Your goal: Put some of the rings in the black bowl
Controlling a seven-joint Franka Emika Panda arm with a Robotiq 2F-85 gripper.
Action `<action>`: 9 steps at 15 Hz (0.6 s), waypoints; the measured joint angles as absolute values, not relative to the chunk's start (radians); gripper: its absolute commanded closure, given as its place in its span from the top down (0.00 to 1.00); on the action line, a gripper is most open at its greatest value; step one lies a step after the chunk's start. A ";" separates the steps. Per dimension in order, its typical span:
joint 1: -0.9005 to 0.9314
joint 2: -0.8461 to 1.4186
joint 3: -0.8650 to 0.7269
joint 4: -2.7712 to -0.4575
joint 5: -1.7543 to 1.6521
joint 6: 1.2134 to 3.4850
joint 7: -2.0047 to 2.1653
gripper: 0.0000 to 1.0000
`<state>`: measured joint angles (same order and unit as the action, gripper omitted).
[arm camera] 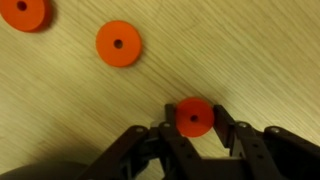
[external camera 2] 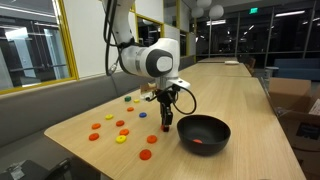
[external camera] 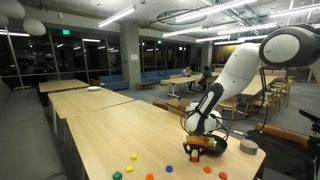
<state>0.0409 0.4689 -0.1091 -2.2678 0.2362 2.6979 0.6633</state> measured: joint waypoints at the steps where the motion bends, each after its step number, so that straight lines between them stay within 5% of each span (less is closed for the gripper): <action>1: 0.042 0.469 -0.110 -2.268 0.236 2.698 0.663 0.17; 9: 0.079 0.401 -0.144 -2.294 0.199 2.721 0.674 0.17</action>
